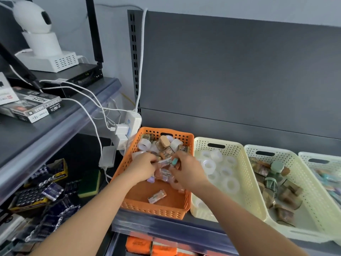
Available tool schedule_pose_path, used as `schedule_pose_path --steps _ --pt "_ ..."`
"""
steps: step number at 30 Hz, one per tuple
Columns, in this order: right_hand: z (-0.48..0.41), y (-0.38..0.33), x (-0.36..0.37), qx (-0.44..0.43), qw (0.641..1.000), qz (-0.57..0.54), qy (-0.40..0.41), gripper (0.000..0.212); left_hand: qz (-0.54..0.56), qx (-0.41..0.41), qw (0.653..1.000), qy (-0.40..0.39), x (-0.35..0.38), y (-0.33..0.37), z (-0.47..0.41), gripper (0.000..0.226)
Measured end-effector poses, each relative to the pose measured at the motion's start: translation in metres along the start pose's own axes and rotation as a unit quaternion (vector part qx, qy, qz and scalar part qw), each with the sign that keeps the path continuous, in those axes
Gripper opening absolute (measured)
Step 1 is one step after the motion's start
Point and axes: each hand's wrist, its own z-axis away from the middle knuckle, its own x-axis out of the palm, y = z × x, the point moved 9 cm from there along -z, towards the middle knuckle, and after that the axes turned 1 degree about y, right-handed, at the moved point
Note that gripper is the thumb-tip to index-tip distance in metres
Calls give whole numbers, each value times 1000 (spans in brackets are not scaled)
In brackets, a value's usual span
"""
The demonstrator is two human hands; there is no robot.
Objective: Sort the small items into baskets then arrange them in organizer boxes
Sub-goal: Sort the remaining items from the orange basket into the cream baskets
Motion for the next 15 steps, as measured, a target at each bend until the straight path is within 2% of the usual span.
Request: schedule_pose_path --steps 9,15 --pt "27 59 -95 64 978 -104 171 23 14 134 990 39 17 110 -15 16" --pt "64 131 -167 110 956 -96 255 19 88 180 979 -28 79 204 -23 16"
